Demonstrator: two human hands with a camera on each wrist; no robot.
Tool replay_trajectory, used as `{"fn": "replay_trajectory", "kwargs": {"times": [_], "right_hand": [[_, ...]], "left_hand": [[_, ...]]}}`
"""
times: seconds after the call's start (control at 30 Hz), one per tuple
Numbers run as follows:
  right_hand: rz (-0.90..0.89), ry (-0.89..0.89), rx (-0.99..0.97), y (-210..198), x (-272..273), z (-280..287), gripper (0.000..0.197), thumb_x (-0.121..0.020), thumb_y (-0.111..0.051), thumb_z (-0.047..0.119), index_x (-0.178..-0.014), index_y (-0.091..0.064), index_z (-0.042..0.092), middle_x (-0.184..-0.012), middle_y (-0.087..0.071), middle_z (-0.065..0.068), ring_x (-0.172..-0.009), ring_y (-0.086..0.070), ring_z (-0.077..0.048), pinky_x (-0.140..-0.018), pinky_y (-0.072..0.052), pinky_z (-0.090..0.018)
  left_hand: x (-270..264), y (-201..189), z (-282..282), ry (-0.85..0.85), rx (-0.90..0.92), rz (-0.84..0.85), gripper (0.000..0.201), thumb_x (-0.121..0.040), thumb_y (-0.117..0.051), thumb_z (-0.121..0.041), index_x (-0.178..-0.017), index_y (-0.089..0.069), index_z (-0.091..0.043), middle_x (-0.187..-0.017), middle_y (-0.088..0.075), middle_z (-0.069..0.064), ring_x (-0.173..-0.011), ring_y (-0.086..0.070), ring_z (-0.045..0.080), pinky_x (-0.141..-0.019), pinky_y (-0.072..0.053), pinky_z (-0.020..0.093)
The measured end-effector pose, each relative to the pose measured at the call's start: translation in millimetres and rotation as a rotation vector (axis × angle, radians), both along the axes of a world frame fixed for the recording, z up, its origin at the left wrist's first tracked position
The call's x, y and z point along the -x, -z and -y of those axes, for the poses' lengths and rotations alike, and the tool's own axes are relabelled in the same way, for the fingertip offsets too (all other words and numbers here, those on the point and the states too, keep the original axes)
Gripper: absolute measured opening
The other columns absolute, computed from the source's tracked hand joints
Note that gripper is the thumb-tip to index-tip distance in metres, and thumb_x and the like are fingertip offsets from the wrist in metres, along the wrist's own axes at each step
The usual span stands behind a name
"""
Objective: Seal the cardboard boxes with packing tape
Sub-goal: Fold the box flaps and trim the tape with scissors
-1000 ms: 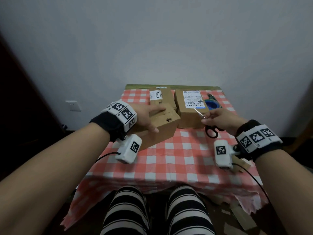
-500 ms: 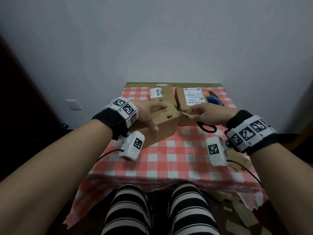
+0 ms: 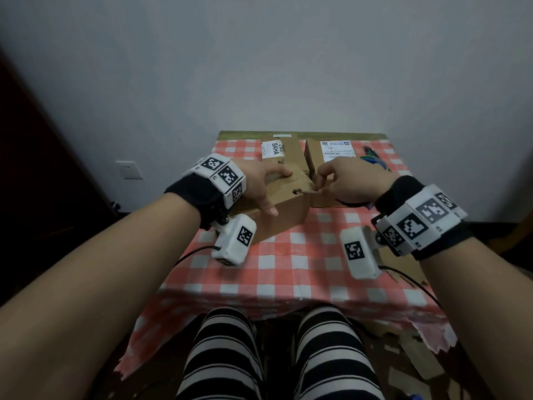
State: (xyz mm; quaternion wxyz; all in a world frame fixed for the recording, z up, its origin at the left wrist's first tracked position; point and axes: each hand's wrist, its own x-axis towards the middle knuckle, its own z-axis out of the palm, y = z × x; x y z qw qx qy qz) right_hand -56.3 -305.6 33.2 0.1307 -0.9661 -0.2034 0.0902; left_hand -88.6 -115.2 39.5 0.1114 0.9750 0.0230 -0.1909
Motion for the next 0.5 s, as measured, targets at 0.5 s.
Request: {"fn": "replay_trajectory", "kwargs": {"times": [0.5], "right_hand": [[0.098, 0.032, 0.031, 20, 9, -25, 0.008, -0.094, -0.053, 0.024, -0.099, -0.059, 0.021, -0.106, -0.061, -0.006, -0.102, -0.056, -0.030, -0.073, -0.038, -0.033]], "left_hand": [[-3, 0, -4, 0.002, 0.029, -0.007, 0.092, -0.073, -0.082, -0.034, -0.146, -0.027, -0.045, -0.148, -0.035, -0.004, -0.130, -0.039, 0.024, -0.093, -0.033, 0.031]]}}
